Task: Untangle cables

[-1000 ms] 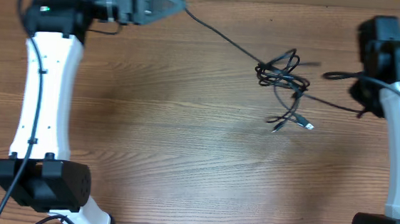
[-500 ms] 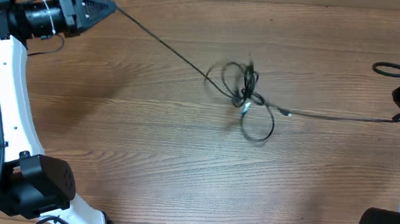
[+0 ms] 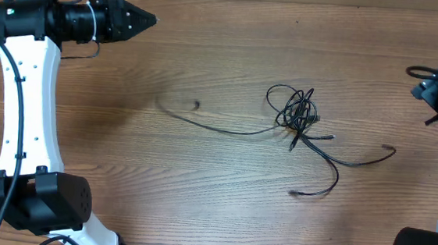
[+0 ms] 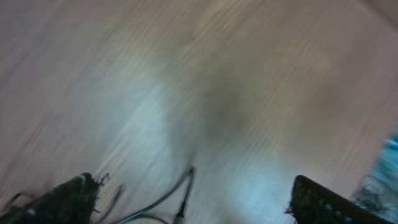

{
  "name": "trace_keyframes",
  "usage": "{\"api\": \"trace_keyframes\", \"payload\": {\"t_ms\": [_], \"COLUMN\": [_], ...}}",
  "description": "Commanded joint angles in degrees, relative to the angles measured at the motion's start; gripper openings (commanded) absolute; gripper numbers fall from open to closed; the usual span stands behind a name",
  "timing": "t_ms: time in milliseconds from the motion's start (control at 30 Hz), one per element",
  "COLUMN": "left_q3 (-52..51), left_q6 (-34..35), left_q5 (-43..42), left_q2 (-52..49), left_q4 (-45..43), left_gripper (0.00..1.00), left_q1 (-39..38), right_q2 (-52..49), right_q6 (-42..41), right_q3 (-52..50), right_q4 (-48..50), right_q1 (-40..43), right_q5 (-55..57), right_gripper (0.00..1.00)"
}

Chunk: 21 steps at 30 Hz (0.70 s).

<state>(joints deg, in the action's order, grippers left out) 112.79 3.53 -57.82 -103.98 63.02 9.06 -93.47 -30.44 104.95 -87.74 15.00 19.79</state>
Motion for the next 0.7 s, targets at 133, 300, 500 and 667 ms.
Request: {"api": "trace_keyframes", "payload": {"t_ms": [133,300,500,667], "left_q3": [1.05,0.74,0.17,0.17], "left_q6": [-2.10,-2.38,-3.52,-3.56], "left_q5": [4.42,14.10,28.24,36.30], "left_q2": [1.77,1.66,1.14,1.14], "left_q4": [0.52,4.31,6.78,6.80], "left_gripper": [0.04,0.04,0.04,0.26], "left_q1": [-4.59,-10.84,-19.63,-24.22], "right_q2": [1.70,1.29,0.66,0.66], "right_q6": [16.09,18.56,19.71,21.57], "right_q3": [1.31,1.11,-6.47,-19.80], "right_q4": [5.05,2.49,5.57,14.99], "right_q1": [0.07,-0.35,-4.39,-9.20], "right_q5": [-24.52,-32.52,-31.01,-31.04], "right_gripper": [1.00,1.00,1.00,1.00]}}
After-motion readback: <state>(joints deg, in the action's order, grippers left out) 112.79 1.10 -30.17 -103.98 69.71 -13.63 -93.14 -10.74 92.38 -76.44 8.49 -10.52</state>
